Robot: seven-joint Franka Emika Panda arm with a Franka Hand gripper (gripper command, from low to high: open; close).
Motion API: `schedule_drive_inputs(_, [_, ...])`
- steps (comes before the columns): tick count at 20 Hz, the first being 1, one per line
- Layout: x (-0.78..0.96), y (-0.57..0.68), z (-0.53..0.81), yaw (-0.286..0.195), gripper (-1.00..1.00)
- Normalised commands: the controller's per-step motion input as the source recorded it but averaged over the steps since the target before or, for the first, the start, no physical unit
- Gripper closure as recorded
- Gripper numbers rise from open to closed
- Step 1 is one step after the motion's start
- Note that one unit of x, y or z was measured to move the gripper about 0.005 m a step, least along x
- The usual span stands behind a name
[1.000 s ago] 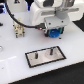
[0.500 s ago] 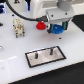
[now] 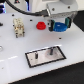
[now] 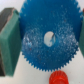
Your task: Insert the blue gear onto the right peg, followed by the red gear
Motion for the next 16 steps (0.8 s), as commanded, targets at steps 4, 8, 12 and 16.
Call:
schedule_drive_inputs(4, [0.73, -0.35, 0.23, 0.000, 1.00])
schedule_drive_inputs(8, [0.77, -0.36, 0.15, 0.000, 1.00])
schedule_drive_inputs(12, [0.77, -0.31, 0.08, 0.000, 1.00])
schedule_drive_inputs(16, [0.71, -0.18, 0.09, 0.000, 1.00])
